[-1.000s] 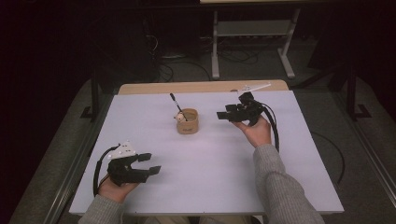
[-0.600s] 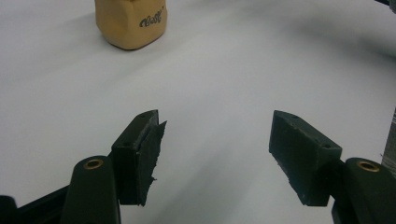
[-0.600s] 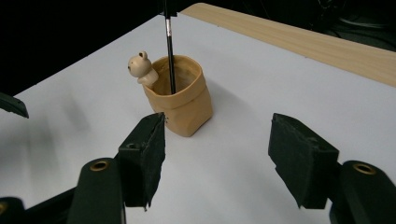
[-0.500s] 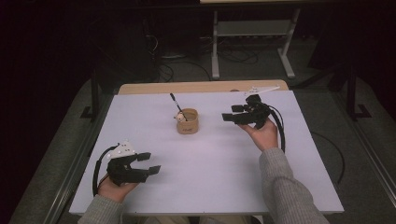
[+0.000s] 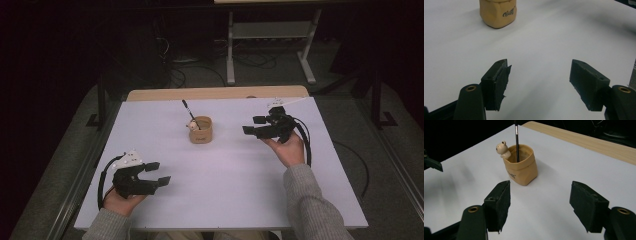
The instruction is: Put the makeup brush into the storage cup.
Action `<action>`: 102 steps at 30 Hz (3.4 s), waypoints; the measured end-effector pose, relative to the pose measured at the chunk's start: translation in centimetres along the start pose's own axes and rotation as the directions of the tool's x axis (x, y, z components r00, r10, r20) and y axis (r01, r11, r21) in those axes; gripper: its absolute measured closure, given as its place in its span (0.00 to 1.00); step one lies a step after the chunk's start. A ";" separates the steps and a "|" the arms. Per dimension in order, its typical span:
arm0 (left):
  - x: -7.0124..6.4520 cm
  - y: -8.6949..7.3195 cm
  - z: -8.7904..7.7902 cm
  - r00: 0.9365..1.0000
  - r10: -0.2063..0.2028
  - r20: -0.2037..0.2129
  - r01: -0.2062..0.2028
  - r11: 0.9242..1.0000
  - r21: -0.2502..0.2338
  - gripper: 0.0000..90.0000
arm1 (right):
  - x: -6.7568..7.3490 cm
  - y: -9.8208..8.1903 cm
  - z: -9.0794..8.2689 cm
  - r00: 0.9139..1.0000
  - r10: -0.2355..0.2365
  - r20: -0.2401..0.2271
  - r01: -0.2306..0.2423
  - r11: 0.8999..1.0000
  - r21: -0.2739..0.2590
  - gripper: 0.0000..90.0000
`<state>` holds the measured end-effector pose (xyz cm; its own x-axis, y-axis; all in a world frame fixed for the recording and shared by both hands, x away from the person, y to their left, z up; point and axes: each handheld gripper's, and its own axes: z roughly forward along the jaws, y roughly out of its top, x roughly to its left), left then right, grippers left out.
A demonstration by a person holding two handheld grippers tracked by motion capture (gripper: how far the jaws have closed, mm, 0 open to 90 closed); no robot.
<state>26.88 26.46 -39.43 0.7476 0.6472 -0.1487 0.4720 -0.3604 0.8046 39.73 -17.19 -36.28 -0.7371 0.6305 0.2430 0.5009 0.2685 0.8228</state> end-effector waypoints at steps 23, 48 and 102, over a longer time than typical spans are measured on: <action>0.1 0.0 0.1 1.000 0.011 0.004 -0.011 1.000 0.003 0.32 | 0.1 -2.2 -2.0 1.000 0.014 0.001 -0.014 1.000 0.004 0.34; 0.0 -0.1 0.3 1.000 0.000 0.009 0.000 1.000 0.012 0.31 | 1.0 -4.7 -2.9 1.000 0.015 -0.004 -0.015 1.000 0.015 0.33; -0.1 -0.1 0.5 1.000 0.005 0.011 -0.005 1.000 0.017 0.26 | 3.1 -10.8 -5.9 0.999 0.046 0.021 -0.046 0.998 0.032 0.26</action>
<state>26.94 26.07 -39.82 0.7550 0.6380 -0.1512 0.4763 -0.3752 0.7952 29.36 -22.37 -41.38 -0.7039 0.6571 0.2698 0.5490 0.2621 0.7937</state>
